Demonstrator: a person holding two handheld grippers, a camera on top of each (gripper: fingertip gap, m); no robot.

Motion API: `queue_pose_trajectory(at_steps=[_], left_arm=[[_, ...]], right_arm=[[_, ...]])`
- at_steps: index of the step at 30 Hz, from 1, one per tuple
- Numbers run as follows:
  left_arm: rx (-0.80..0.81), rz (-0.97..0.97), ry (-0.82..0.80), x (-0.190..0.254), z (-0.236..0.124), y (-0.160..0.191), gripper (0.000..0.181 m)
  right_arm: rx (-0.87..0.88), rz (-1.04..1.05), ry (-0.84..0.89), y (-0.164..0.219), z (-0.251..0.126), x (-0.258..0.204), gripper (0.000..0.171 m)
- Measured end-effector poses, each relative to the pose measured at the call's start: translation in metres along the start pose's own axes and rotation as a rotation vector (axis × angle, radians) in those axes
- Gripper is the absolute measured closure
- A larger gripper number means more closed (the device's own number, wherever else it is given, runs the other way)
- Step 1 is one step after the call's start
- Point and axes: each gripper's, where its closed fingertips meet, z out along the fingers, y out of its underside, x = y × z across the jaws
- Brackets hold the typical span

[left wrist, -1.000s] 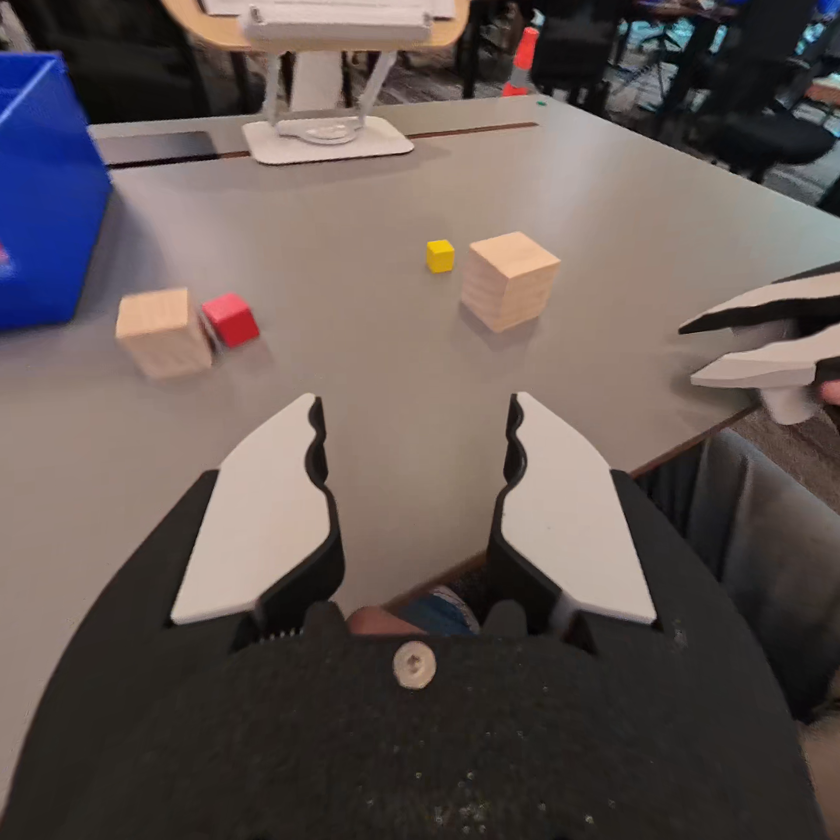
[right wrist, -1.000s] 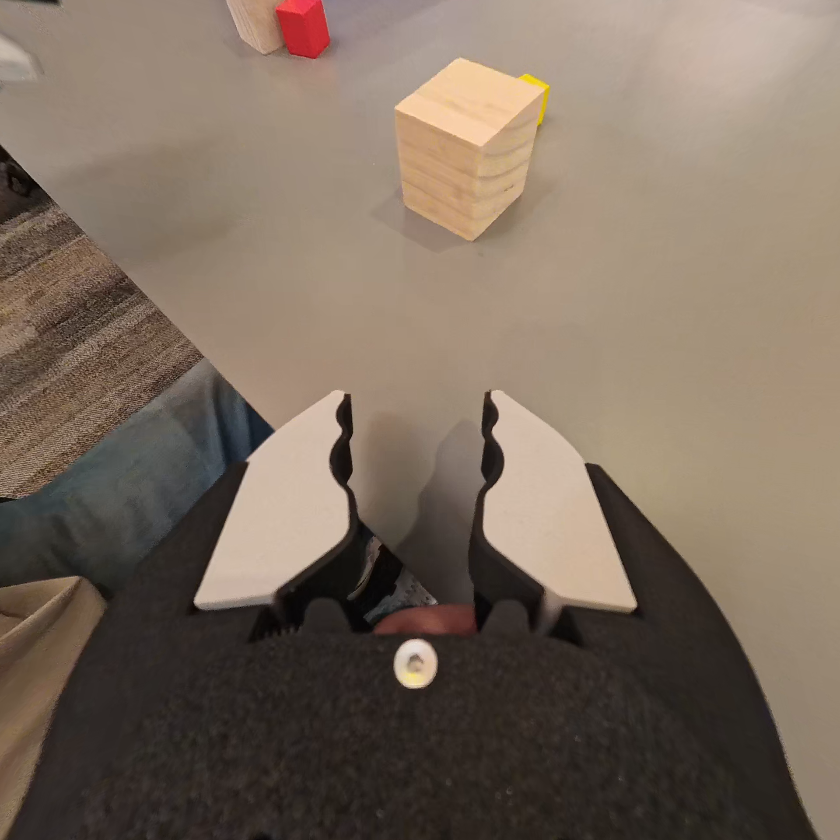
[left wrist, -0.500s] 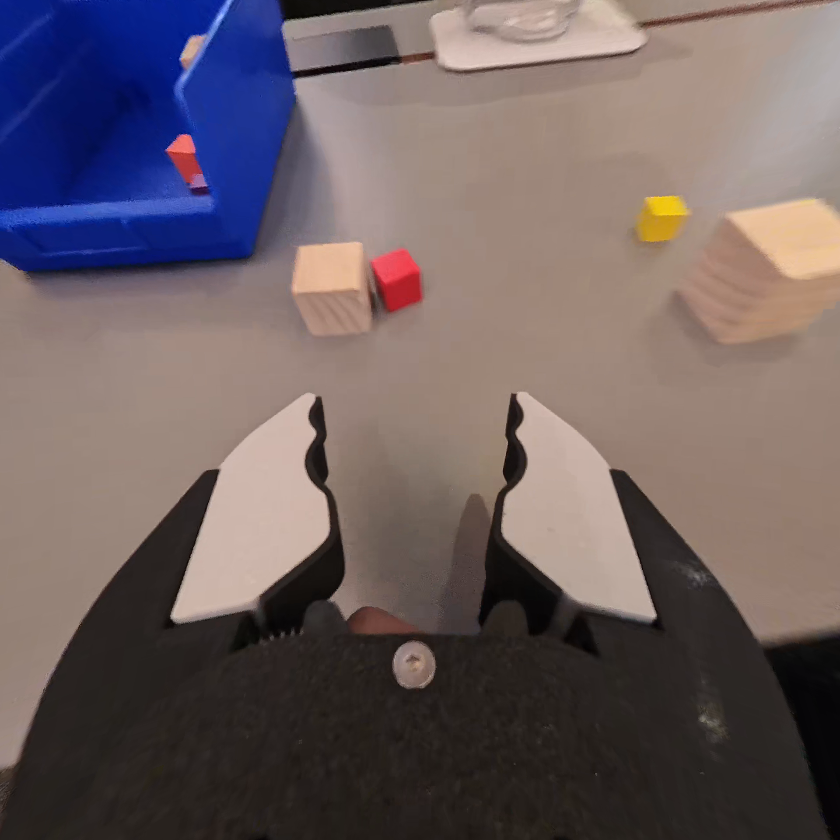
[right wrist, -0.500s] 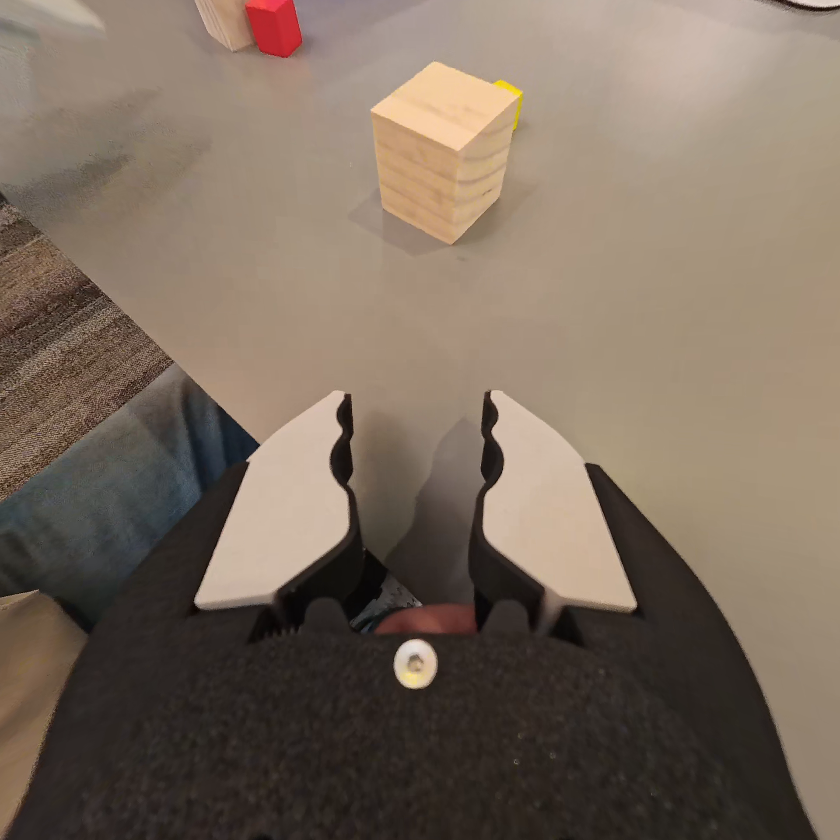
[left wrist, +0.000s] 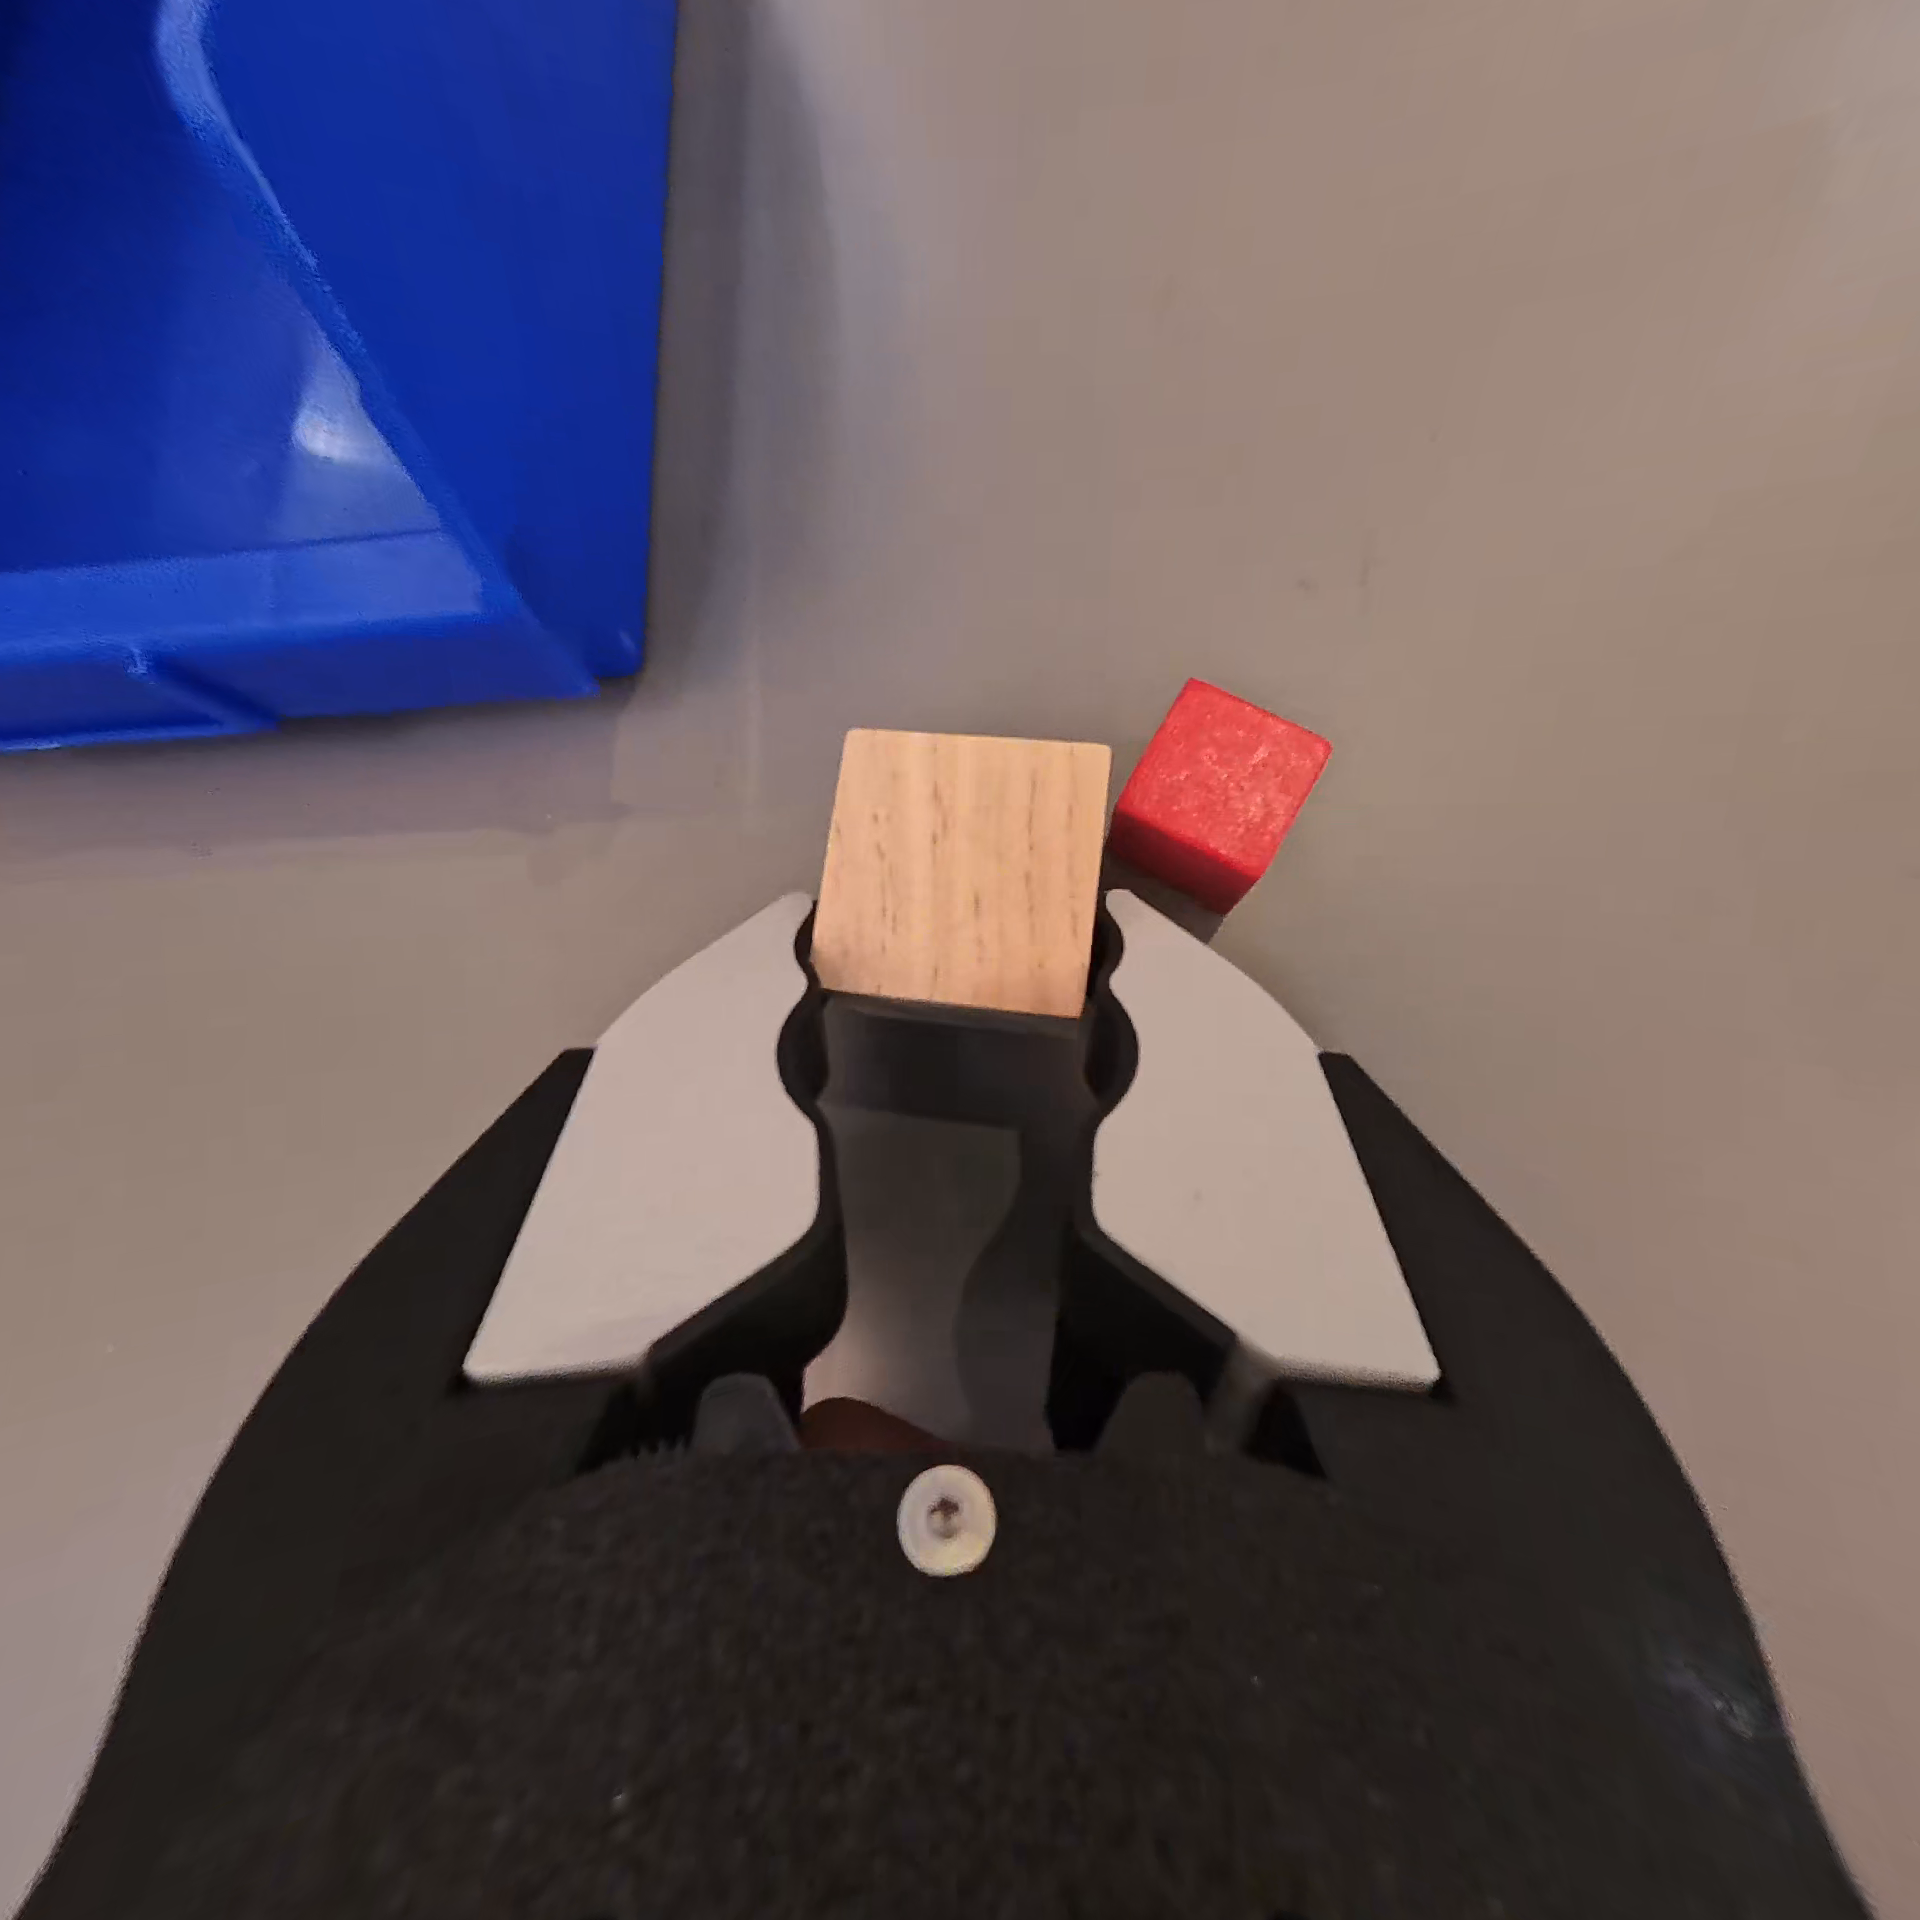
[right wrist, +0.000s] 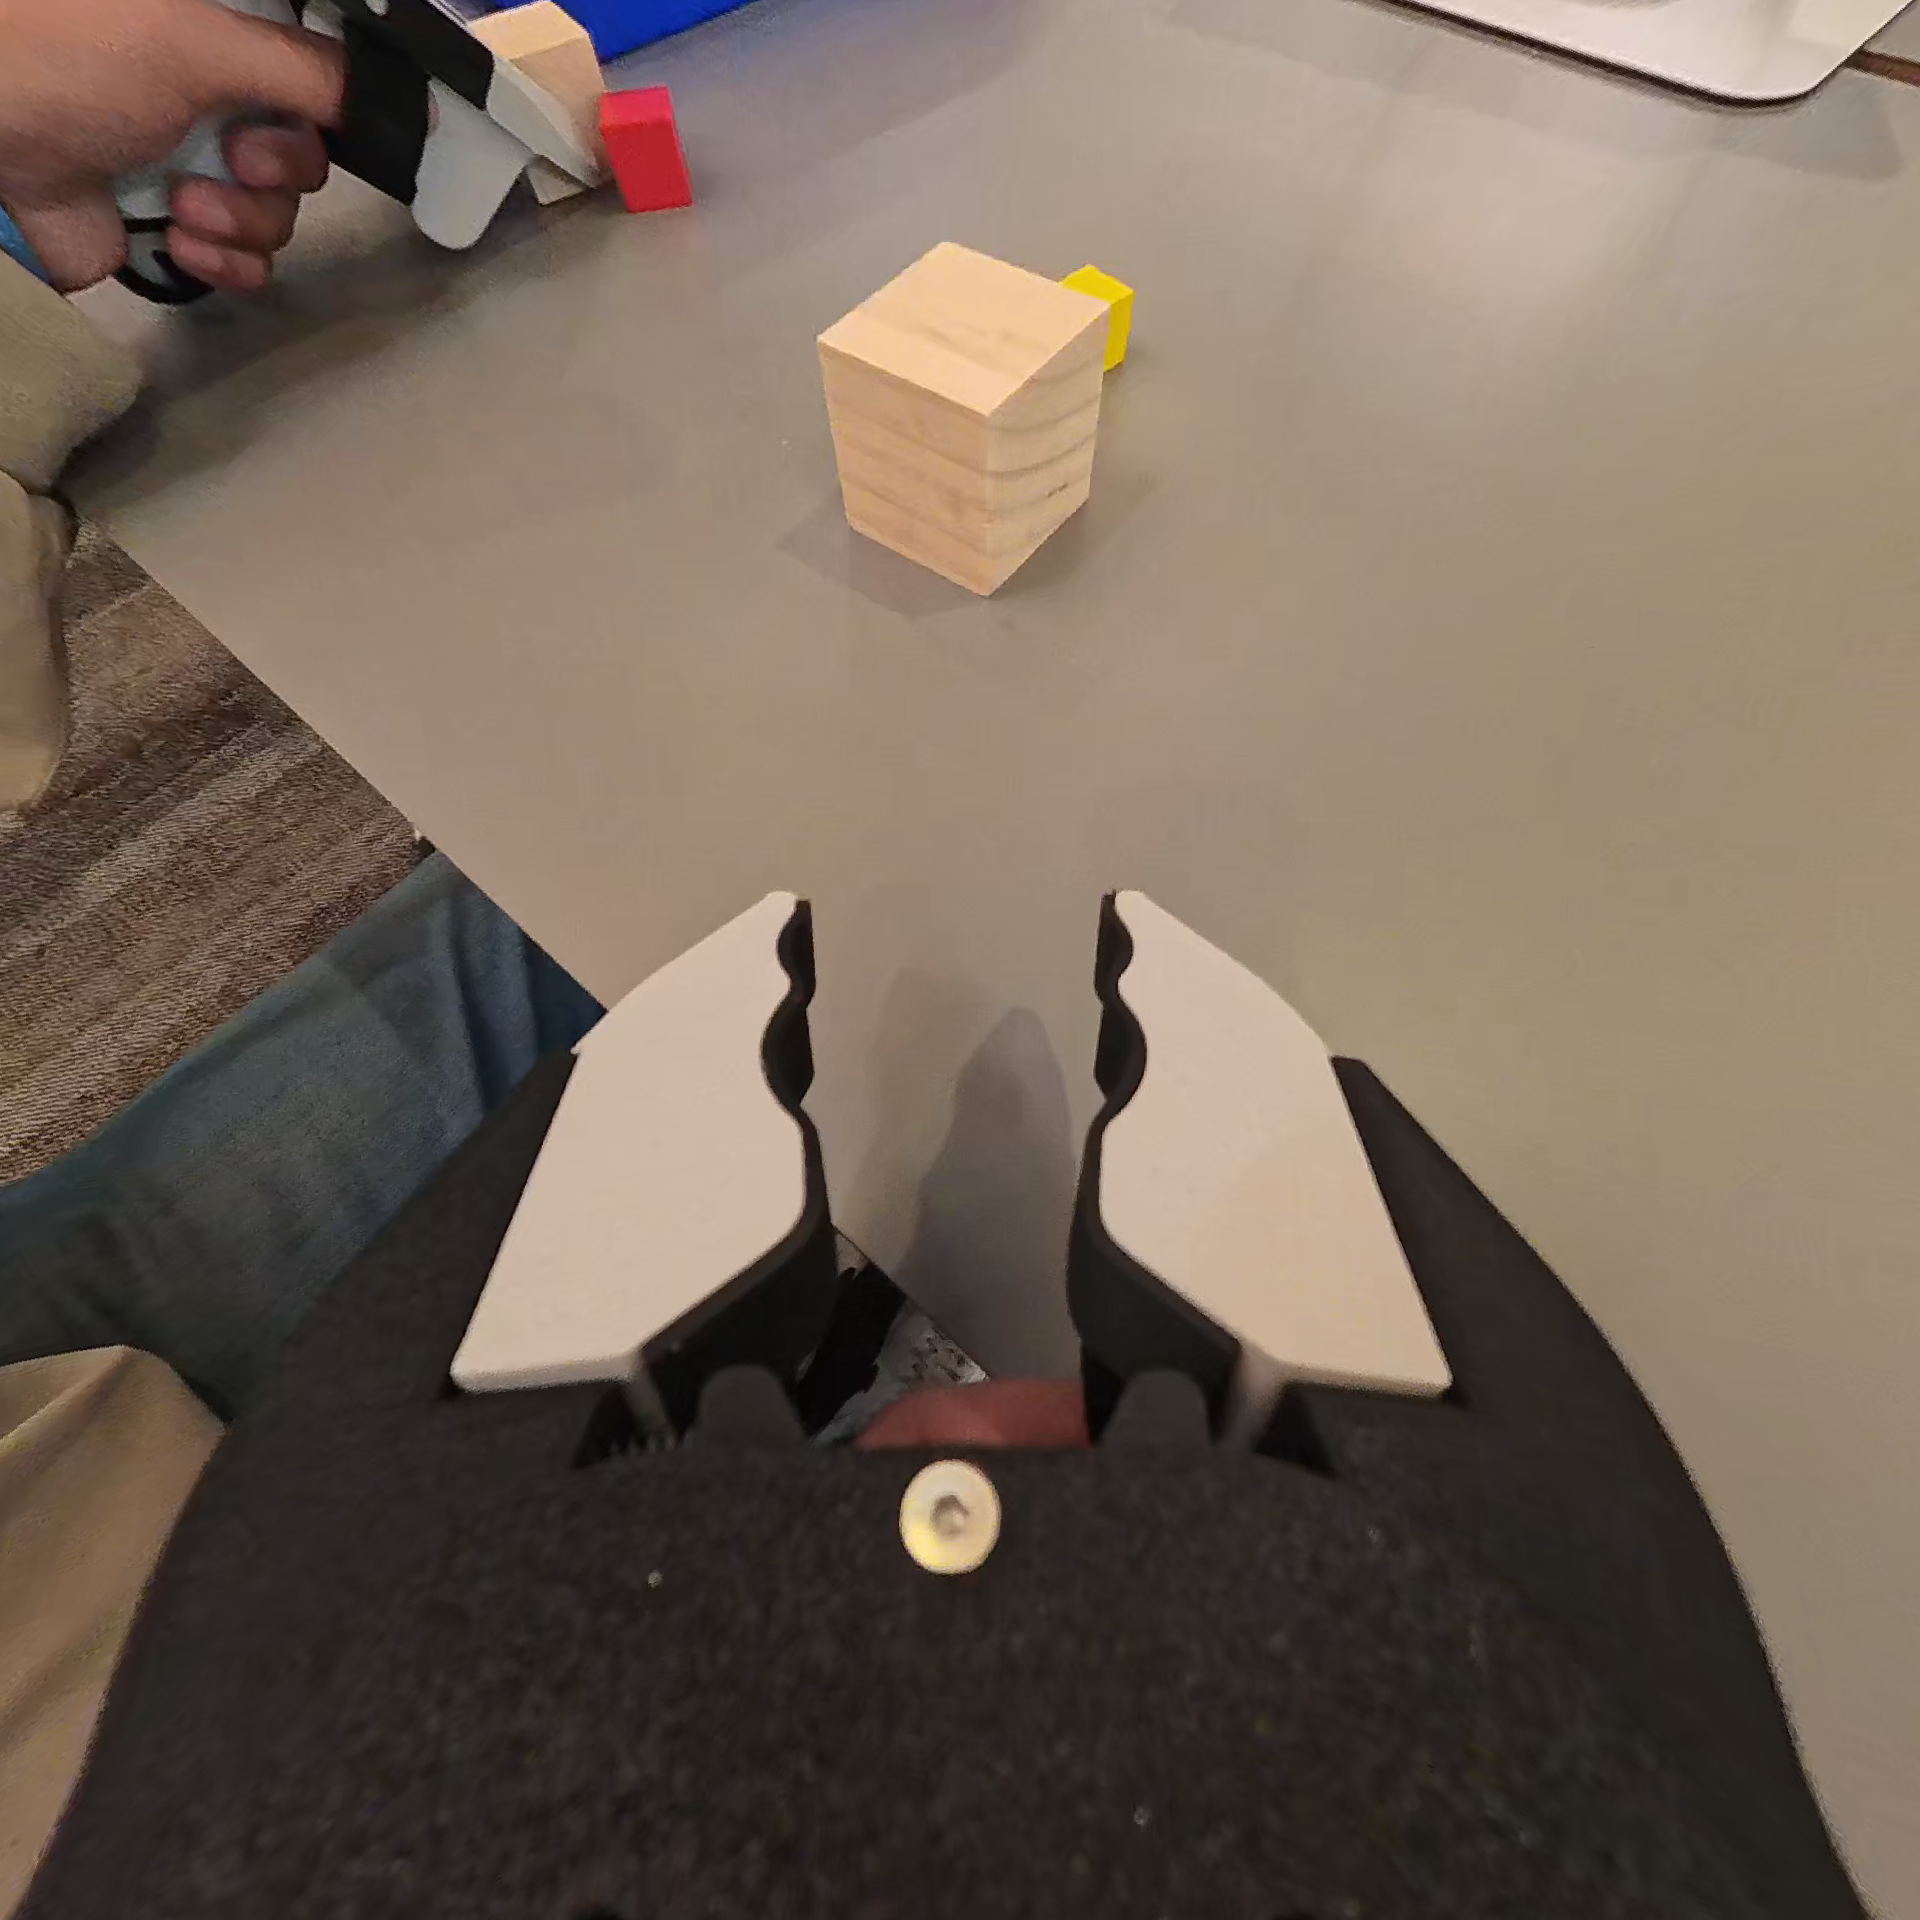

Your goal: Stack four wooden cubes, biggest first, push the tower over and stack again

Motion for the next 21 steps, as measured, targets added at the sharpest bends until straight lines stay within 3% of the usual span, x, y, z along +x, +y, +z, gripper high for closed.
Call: queue_pose_trajectory(at_steps=[3, 6, 12, 16, 21], left_arm=[[0.072, 0.048, 0.030, 0.006, -0.016, -0.012, 0.135], [0.219, 0.135, 0.160, 0.040, -0.062, -0.037, 0.135], [0.342, 0.623, 0.589, 0.178, -0.137, -0.055, 0.134], [0.239, 0.833, 0.764, 0.234, -0.127, -0.052, 0.134], [0.122, 0.880, 0.864, 0.256, -0.090, -0.052, 0.135]], right_arm=[[-0.005, -0.005, -0.008, 0.000, 0.002, -0.003, 0.119], [-0.012, -0.014, -0.008, 0.002, 0.003, -0.005, 0.120], [-0.021, -0.017, -0.011, 0.004, 0.005, -0.005, 0.120], [-0.010, -0.026, -0.005, -0.001, 0.002, -0.005, 0.120], [-0.008, -0.033, 0.000, -0.002, -0.001, -0.005, 0.120]])
